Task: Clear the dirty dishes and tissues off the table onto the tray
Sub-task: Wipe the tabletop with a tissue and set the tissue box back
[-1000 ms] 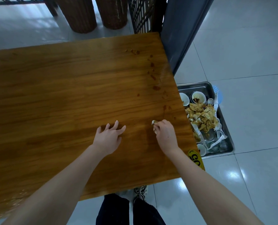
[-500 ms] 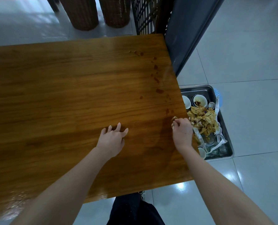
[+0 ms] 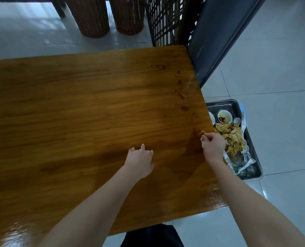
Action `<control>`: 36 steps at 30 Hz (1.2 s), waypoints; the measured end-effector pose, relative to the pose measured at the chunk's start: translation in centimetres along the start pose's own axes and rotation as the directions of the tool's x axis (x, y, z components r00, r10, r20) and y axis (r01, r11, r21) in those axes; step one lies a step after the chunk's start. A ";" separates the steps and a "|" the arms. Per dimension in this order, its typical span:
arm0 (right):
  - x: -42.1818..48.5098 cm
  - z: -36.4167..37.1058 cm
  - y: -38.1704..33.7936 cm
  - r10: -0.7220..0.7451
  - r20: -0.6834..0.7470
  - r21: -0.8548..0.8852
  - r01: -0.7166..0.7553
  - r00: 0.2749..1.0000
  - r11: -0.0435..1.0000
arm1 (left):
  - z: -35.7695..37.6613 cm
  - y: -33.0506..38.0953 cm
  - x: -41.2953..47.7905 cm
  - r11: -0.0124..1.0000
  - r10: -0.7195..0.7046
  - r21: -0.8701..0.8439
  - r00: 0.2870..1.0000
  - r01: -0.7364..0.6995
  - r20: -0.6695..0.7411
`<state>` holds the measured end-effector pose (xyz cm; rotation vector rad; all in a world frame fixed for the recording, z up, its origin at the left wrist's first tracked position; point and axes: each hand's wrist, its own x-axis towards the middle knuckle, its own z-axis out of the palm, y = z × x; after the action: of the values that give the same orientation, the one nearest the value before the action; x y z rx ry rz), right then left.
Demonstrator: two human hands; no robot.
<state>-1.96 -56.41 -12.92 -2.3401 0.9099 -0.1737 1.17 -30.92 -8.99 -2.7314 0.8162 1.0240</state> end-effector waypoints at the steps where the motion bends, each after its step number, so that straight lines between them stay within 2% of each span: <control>1: 0.3 0.0 0.0 0.007 -0.002 -0.015 -0.007 1.000 1.000 | 0.3 -0.1 -0.1 1.000 0.002 -0.001 1.000 -0.002 0.003; 4: 0.2 0.5 -1.0 0.016 0.005 -0.026 -0.016 1.000 1.000 | 1.2 -0.5 -0.4 1.000 0.001 -0.019 1.000 0.000 0.018; 10: -1.1 1.9 -3.0 -0.063 0.114 -0.045 0.068 0.991 0.997 | 1.4 -0.7 -0.1 1.000 0.014 -0.010 1.000 -0.014 0.005; 20: 0.6 1.2 -2.2 -0.097 0.104 -0.096 0.107 0.990 0.990 | 2.0 -1.2 0.2 0.999 0.011 -0.043 1.000 -0.012 -0.026; 24: 1.7 0.6 -1.2 -0.116 0.112 -0.103 0.128 0.987 0.986 | 2.2 -0.9 -0.2 0.998 -0.042 -0.041 0.998 0.040 -0.049; 28: 2.5 -0.8 0.1 -0.090 0.102 -0.050 0.096 0.991 0.994 | 2.3 -0.1 -0.5 0.996 -0.079 0.020 0.991 0.081 -0.108; 32: 3.4 -3.4 2.5 -0.078 0.090 0.016 0.077 0.993 0.997 | 1.1 2.4 0.2 0.997 -0.074 -0.053 0.971 0.064 -0.226; 36: 4.4 -6.6 6.4 -0.002 0.088 0.018 0.001 0.996 1.000 | 0.1 5.4 1.5 0.991 -0.098 -0.116 0.961 0.069 -0.260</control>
<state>-4.39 -66.24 -11.84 -2.3129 0.8600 -0.0780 -0.78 -36.18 -9.56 -3.0099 0.6894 0.7141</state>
